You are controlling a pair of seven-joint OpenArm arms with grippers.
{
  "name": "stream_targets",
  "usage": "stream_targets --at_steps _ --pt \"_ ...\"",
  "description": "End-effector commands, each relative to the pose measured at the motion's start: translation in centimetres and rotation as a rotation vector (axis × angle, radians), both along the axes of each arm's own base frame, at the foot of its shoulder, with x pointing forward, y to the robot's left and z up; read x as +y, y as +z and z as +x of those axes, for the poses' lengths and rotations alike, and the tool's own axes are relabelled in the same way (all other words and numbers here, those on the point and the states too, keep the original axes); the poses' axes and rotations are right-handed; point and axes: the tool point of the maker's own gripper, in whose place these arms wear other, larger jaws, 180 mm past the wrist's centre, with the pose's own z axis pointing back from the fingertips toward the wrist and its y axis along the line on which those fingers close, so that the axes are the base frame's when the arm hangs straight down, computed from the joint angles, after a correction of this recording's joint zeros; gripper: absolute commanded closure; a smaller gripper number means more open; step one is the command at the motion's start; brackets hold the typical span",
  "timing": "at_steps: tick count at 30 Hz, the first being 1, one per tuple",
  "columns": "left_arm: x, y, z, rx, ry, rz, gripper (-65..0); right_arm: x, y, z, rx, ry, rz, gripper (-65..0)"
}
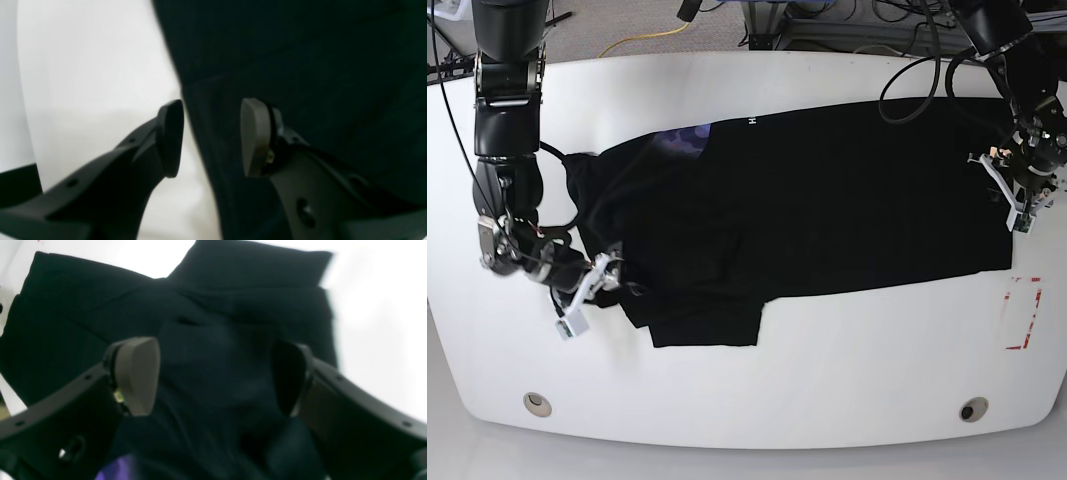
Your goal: Fold the T-shirt properly
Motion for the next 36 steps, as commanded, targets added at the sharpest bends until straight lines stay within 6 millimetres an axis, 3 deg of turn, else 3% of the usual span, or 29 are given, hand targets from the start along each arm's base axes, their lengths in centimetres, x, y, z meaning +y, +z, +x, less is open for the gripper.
stream_targets --at_steps 1,8,11,17,27,31,33,36 --pt "-0.3 1.6 0.8 -0.056 -0.004 0.012 -26.2 -1.9 1.5 -0.5 -0.043 -0.029 -0.011 -49.9" --pt "-1.2 1.0 -1.3 0.012 0.011 0.029 -26.5 -8.1 -0.8 -6.6 0.053 -0.171 -0.064 -49.9" --pt "-1.0 0.3 -2.7 0.055 0.017 0.04 -26.5 -9.3 -2.0 -9.4 0.095 -0.203 -0.083 -49.1" --pt "-0.7 -0.7 -5.3 0.11 0.022 0.054 -26.5 -9.7 -4.8 -13.1 0.187 -0.217 -0.089 -39.0" --pt "3.4 -1.5 -8.2 0.143 0.168 0.046 -26.7 -8.5 -7.9 -14.4 0.246 -0.217 -0.163 -38.7" --pt "3.5 -1.7 -8.0 0.125 0.168 0.034 -26.7 -7.5 -8.3 -14.1 0.246 -0.212 -0.163 -38.2" --pt "3.4 -1.6 -7.7 0.098 0.161 0.029 -26.7 -7.2 -8.4 -14.1 0.246 -0.212 -0.156 -35.4" --pt "3.2 -1.9 -7.5 0.085 0.157 0.012 -26.7 -6.8 -8.6 -14.2 0.25 -0.211 -0.15 -25.4"
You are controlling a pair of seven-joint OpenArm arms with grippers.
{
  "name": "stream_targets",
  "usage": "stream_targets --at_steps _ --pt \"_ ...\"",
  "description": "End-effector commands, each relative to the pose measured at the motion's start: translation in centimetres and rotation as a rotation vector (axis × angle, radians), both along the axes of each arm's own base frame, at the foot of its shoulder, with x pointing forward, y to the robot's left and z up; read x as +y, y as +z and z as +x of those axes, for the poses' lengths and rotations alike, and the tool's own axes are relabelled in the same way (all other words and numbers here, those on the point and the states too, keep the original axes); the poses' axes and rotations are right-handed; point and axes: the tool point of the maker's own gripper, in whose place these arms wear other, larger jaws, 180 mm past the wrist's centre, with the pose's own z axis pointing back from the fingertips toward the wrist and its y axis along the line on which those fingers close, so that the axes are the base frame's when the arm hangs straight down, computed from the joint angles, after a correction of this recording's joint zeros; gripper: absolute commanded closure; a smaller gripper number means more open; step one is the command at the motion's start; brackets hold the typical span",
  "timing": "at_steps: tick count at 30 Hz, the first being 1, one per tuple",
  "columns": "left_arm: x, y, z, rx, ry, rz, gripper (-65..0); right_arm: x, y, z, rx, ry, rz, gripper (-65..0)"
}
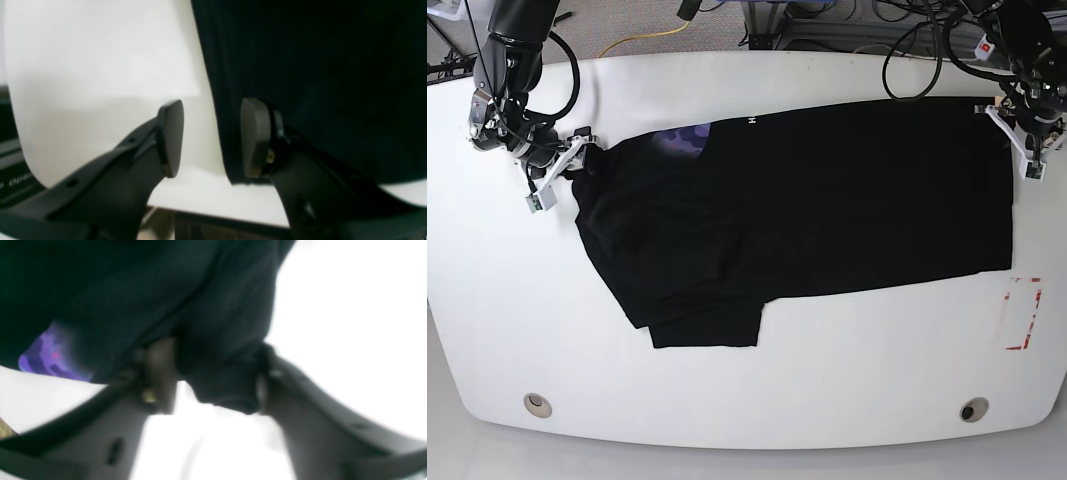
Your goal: Fold the T-shirt properly
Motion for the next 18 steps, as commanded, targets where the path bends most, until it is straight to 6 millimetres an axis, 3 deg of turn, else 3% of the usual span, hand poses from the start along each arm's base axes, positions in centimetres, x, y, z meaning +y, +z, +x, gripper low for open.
stream_targets --at_steps 1,9,13,15,18 --pt "0.5 0.3 0.2 -0.015 0.005 0.007 -26.7 -0.4 0.9 0.8 -0.036 0.0 -0.012 -22.2" --pt "0.5 -1.7 -1.1 0.041 0.021 -0.03 -26.7 -0.3 0.9 0.7 -0.035 -0.001 -0.011 -11.4" --pt "0.6 -2.9 -2.2 0.078 0.028 -0.047 -26.1 -0.3 0.8 0.6 -0.032 -0.001 -0.011 -0.5" --pt "0.6 -2.9 -2.3 0.081 0.028 -0.047 -23.3 -0.4 0.6 0.1 -0.024 -0.002 -0.01 0.0" --pt "0.7 -2.8 -2.2 0.08 0.026 -0.043 -12.1 -0.3 1.1 -0.3 -0.036 0.01 -0.029 0.0"
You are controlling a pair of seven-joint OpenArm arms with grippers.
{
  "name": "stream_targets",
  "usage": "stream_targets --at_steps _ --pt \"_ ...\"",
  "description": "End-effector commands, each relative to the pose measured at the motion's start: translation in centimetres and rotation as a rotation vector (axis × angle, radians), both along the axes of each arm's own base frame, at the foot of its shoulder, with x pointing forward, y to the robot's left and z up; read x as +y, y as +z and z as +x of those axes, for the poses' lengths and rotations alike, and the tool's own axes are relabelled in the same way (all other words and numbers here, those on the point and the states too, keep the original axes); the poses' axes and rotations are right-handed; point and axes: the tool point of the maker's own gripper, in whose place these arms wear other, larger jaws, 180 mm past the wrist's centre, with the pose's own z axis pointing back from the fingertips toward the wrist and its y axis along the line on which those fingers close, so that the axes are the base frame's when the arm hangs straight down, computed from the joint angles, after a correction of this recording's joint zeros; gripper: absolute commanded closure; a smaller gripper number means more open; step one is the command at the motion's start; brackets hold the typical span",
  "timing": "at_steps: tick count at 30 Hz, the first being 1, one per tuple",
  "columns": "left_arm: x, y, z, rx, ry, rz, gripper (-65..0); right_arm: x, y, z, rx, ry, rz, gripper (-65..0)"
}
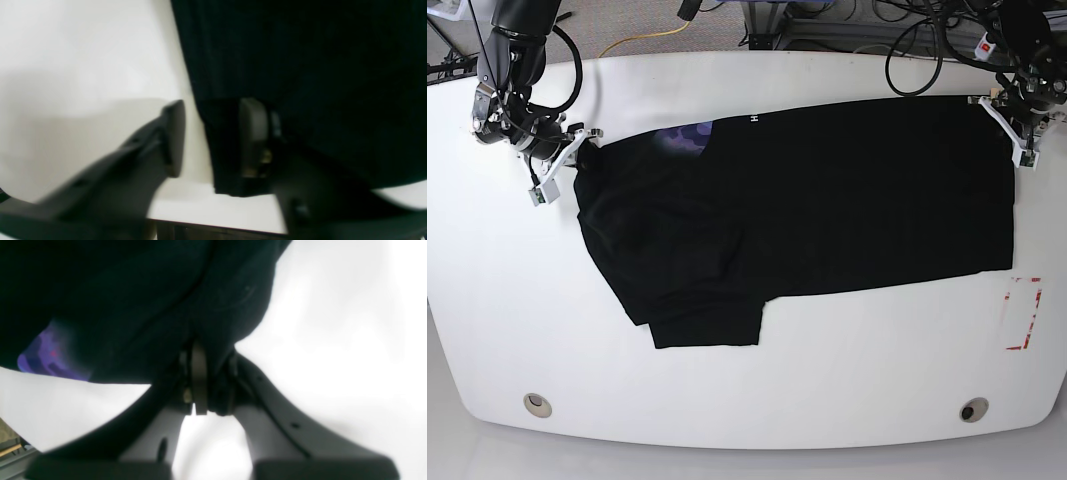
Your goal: Fold the T-shirt properly
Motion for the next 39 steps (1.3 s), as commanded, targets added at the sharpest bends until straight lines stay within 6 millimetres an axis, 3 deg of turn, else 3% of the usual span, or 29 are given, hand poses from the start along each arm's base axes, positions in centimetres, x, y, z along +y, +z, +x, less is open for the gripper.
stream_targets --at_steps 1,5,14,21,24,26,28,31,34,39 --pt "1.1 0.4 -0.4 0.025 0.002 0.039 -8.3 -0.6 1.5 0.3 -0.043 0.012 -0.033 0.0" --pt "1.8 1.3 0.4 0.036 -0.048 0.082 -7.4 -0.4 1.6 -1.5 -0.034 0.03 -0.054 0.0" --pt "4.3 3.0 0.7 0.06 -0.094 0.168 -6.9 -2.6 2.7 -6.8 0.023 0.01 -0.141 0.0" --pt "3.4 2.6 1.1 0.068 -0.129 0.161 -7.5 -3.1 2.7 -9.8 0.072 0.021 -0.175 -0.3" --pt "2.5 2.3 1.5 0.076 -0.164 0.157 -7.6 -2.9 2.6 -10.2 0.079 0.018 -0.169 -8.1" --pt "2.2 3.2 1.9 0.059 -0.172 0.175 -8.8 -3.0 2.4 -10.5 0.089 0.018 -0.17 -12.5" --pt "1.8 4.6 2.5 0.041 -0.184 0.207 -13.6 -3.1 2.4 -10.9 0.097 0.014 -0.173 -17.3" --pt "0.5 5.3 2.8 0.02 -0.185 0.207 -20.7 -3.2 2.5 -10.9 0.098 0.014 -0.175 -22.4" --pt "0.1 6.5 3.8 -0.016 -0.185 0.222 -25.1 -4.2 4.0 -10.3 0.053 -0.008 -0.215 -29.8" --pt "0.1 7.7 5.6 -0.061 -0.175 0.23 -25.8 -5.8 6.0 -8.8 0.004 -0.058 -0.264 -46.1"
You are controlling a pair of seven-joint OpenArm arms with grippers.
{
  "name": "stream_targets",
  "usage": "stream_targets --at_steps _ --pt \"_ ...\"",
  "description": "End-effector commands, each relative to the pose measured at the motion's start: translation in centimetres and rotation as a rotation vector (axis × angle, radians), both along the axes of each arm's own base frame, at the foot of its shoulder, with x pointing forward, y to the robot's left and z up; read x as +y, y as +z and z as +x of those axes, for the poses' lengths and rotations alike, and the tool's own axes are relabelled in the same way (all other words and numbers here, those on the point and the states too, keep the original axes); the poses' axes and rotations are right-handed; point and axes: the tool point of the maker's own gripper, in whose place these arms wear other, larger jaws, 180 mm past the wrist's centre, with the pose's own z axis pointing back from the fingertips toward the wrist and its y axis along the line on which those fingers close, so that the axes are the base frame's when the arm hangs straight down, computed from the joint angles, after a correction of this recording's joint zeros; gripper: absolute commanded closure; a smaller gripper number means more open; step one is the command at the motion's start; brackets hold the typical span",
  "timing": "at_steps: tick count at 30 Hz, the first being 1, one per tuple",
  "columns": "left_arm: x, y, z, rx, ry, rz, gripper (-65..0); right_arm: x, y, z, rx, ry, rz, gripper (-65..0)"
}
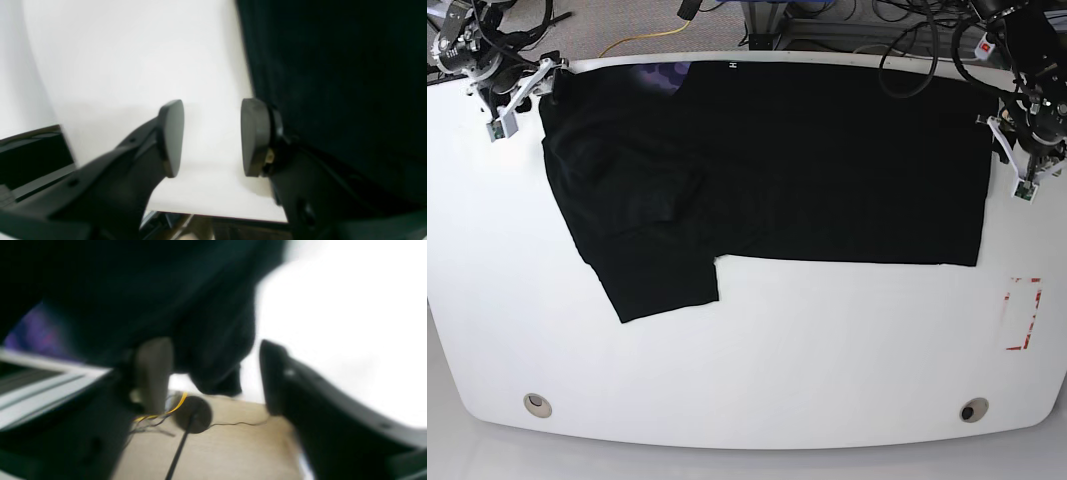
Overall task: Fold the T-shirt properly
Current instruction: 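Open both grippers and move them onto the shirt's lower edge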
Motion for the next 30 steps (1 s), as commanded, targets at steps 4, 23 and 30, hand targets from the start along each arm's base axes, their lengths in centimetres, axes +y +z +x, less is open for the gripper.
stream_targets --at_steps 4,23,30 --pt "0.6 2.5 2.2 -0.08 -0.002 0.029 -25.8 -1.4 2.3 3.2 -0.081 -0.005 -0.042 -48.0" --pt "-3.3 1.3 3.8 -0.077 -0.031 -0.046 -25.8 0.6 3.1 20.3 -0.207 0.075 -0.038 -48.0" --pt "-4.3 0.6 3.6 -0.076 -0.021 -0.083 -25.8 0.0 1.7 25.1 -0.202 0.048 0.021 -48.0"
